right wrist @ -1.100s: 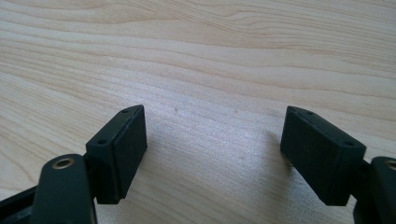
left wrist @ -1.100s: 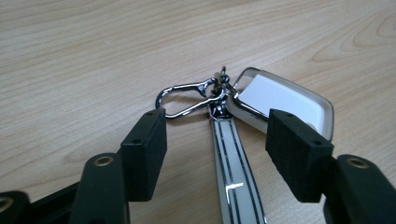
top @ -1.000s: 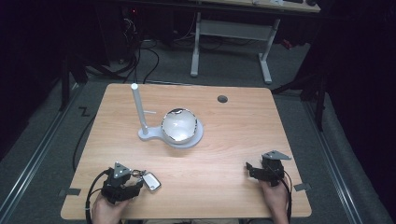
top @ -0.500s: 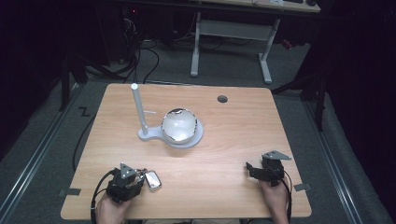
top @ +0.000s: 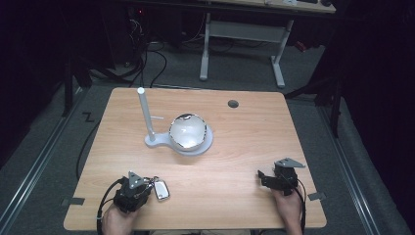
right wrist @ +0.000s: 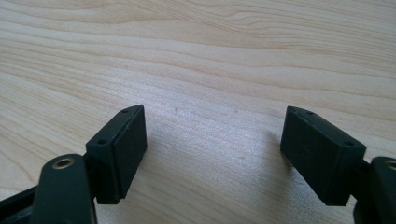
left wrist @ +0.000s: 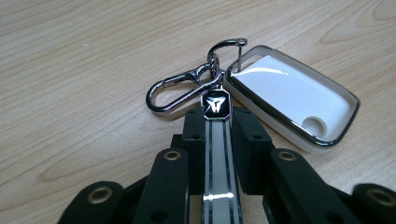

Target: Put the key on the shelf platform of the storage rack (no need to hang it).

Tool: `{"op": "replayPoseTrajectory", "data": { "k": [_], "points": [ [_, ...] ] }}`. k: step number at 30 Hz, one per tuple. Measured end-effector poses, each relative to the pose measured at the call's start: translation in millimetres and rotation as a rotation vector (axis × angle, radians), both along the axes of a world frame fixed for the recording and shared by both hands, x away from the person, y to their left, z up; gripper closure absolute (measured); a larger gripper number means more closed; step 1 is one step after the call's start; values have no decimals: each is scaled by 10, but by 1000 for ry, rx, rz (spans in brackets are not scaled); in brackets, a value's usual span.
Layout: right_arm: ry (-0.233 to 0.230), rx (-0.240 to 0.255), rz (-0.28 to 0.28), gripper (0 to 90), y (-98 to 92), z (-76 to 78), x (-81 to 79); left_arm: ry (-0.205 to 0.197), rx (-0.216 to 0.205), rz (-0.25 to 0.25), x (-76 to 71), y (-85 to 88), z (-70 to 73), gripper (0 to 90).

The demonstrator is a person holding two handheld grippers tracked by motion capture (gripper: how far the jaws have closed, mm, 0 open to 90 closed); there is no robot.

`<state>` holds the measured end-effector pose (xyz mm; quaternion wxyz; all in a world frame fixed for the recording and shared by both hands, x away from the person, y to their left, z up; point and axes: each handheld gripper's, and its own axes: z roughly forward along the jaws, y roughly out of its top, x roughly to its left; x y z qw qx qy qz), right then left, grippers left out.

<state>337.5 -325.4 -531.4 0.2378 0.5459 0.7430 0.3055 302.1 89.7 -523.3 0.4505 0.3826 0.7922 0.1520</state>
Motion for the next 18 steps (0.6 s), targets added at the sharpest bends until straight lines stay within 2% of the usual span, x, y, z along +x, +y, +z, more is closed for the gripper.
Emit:
{"op": "replayPoseTrajectory", "data": {
  "k": [4,6,13,15,18],
  "points": [
    [0,-1,0,231,0,0,0,5,-36,9,-1,-2,66,762],
    [0,-1,0,231,0,0,0,-3,-48,-6,3,15,100,762],
    [0,0,0,231,0,0,-1,-16,-115,1,13,44,259,762],
    [0,0,0,231,-1,0,-1,-31,-127,-12,10,60,312,762],
    [0,0,0,230,-1,0,-1,-32,-158,-29,9,83,397,762]
  ]
}}
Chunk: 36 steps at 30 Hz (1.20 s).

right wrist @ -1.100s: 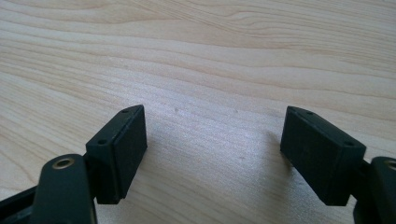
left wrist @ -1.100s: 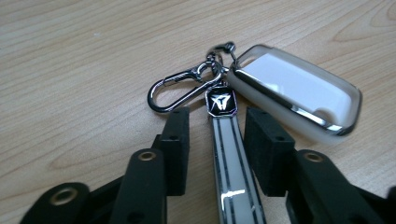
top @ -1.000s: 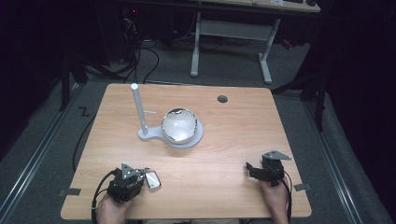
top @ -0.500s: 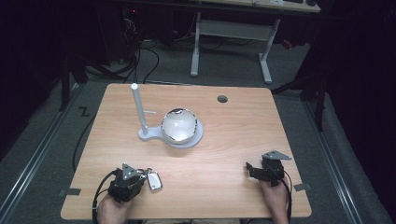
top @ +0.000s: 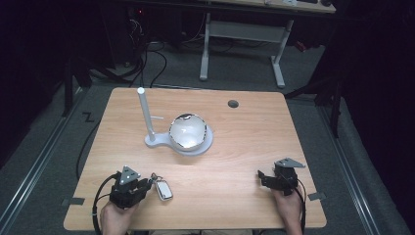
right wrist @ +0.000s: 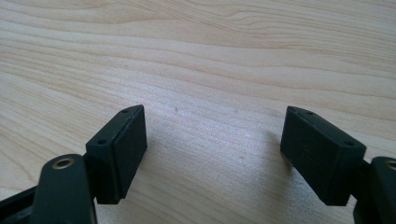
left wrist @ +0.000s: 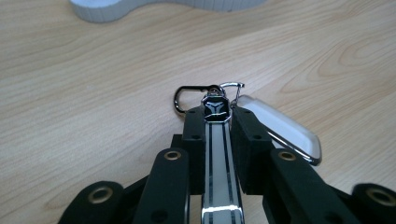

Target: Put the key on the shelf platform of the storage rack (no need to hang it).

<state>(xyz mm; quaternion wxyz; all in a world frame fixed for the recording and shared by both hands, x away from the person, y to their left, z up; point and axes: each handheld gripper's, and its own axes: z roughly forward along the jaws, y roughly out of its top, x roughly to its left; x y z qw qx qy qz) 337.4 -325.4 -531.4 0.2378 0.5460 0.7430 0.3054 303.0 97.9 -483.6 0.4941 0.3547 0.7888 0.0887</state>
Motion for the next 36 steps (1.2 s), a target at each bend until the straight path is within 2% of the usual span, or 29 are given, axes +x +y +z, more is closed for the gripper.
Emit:
{"op": "replayPoseTrajectory", "data": {
  "k": [5,10,13,15,16,17,18,20,22,27,30,33,34,36],
  "points": [
    [1,1,0,230,1,0,0,-22,-3,-16,9,-3,123,762],
    [1,1,0,230,1,0,0,-47,-22,-29,15,-18,232,762],
    [1,1,0,231,0,0,0,-48,-48,-26,25,-29,286,762],
    [0,1,-1,230,1,-1,0,-59,-47,-29,32,-37,311,762],
    [-1,1,0,230,0,-1,0,-131,-71,-25,66,-64,322,762],
    [0,2,0,230,1,-1,0,-140,-58,-38,71,-44,330,762],
    [0,2,0,230,1,-1,0,-79,-58,-38,44,-33,360,762],
    [0,2,0,230,0,-1,0,-75,-76,-36,54,-42,400,762],
    [-1,3,0,230,0,-1,1,-92,-74,-46,62,-50,437,762],
    [-1,2,0,230,-1,-1,1,-99,-68,-57,99,-76,499,762],
    [-2,0,1,230,-2,-1,1,-104,-86,-56,119,-91,545,762],
    [-2,0,1,230,-2,-1,1,-129,-76,-73,131,-113,570,762],
    [-2,0,1,230,-2,-1,1,-124,-87,-61,135,-124,592,762],
    [-2,0,1,230,-1,-1,0,-134,-90,-69,148,-134,618,762]
  ]
}}
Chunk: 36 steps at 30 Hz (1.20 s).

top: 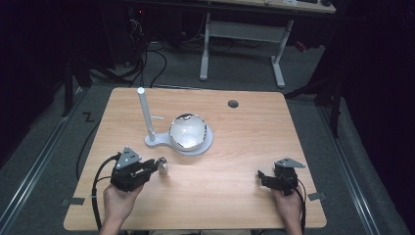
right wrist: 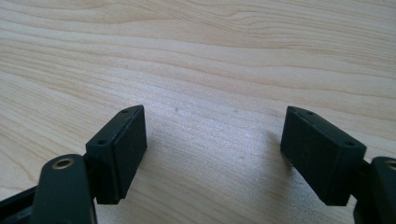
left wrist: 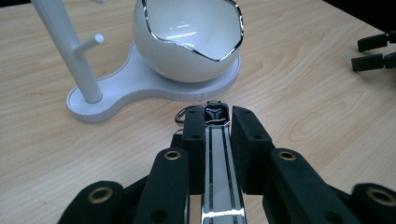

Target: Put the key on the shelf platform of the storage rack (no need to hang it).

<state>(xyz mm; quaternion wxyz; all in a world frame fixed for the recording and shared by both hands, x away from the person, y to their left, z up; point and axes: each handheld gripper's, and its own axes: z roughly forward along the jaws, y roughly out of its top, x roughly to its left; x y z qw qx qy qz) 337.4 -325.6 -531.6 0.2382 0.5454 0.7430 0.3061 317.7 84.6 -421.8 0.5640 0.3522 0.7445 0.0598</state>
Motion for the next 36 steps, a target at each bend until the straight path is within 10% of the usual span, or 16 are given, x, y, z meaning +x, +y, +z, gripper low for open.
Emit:
{"op": "replayPoseTrajectory", "data": {
  "k": [36],
  "points": [
    [1,1,0,230,0,0,-1,-77,-62,-111,363,-284,578,762]
  ]
}}
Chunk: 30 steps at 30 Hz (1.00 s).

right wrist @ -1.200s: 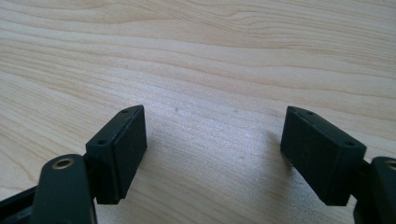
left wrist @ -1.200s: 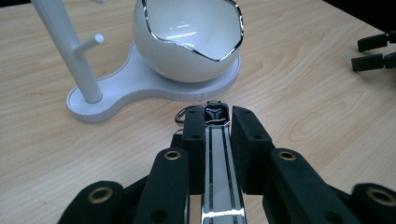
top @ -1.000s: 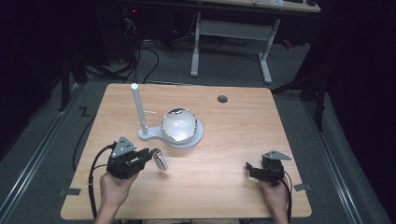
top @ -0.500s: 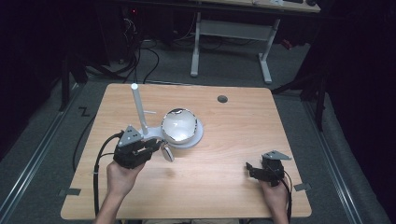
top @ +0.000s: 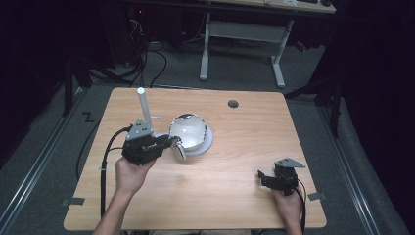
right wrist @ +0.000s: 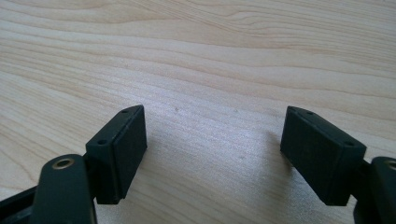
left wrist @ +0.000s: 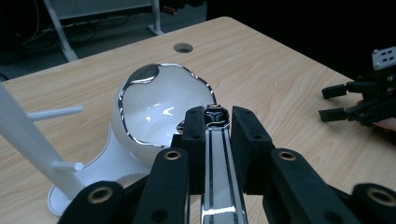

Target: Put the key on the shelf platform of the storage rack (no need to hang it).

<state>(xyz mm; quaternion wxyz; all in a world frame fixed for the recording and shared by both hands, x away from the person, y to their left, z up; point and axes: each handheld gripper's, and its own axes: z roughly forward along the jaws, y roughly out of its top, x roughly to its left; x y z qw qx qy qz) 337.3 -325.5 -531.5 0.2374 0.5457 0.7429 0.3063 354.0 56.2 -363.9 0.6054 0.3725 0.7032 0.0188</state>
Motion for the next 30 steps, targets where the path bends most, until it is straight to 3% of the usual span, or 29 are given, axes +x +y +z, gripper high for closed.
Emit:
{"op": "replayPoseTrajectory", "data": {
  "k": [11,14,16,30],
  "points": [
    [0,0,0,230,0,0,0,-20,8,-6,157,-127,126,761],
    [0,0,0,229,0,0,0,-23,24,-13,201,-167,123,762],
    [0,1,0,230,0,0,0,-2,18,7,232,-210,130,762],
    [0,2,0,230,-2,0,0,-12,53,32,467,-316,35,761]
  ]
}}
